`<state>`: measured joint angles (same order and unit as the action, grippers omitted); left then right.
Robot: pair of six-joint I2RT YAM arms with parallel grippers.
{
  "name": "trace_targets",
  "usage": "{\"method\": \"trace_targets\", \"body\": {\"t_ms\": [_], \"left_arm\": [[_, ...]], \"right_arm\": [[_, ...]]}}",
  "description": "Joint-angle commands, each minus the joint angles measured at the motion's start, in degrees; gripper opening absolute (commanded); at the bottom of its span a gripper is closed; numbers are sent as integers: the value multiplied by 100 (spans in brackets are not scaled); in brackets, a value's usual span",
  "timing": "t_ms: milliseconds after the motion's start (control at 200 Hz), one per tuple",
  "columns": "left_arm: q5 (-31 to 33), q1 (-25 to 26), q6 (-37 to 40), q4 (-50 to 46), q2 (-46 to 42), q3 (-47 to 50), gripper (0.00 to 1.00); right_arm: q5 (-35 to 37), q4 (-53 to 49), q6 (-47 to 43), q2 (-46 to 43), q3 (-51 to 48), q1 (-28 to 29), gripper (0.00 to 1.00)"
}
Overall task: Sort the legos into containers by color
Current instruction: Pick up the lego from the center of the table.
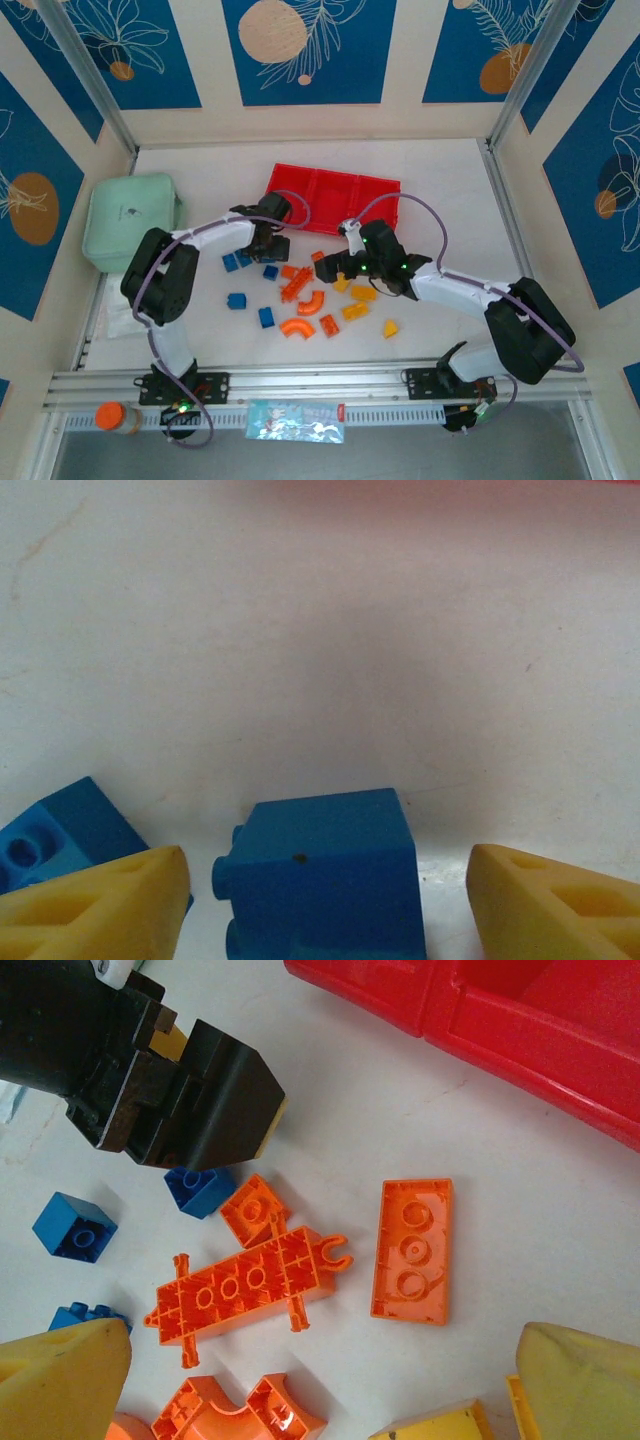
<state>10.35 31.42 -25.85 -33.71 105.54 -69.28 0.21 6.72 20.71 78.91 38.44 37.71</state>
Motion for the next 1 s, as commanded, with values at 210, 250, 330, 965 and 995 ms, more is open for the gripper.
{"method": "trace_targets", "body": {"t_ms": [210, 250, 330, 965, 995], "left_arm": [[-192, 57, -113, -107, 86, -82, 60], [-170, 57, -118, -119, 81, -84, 57], [-157, 57, -132, -112, 59, -48, 51], [254, 16, -27, -179, -599, -871, 36], [296, -2, -11, -118, -538, -959, 36]], "right_arm": [[118, 101, -120, -1, -37, 52, 99], [128, 102, -132, -22, -42, 54, 99], [155, 102, -137, -60, -64, 44, 99], [202, -1183, 424, -403, 637, -470, 99], [199, -1209, 439, -400, 676, -490, 99]]}}
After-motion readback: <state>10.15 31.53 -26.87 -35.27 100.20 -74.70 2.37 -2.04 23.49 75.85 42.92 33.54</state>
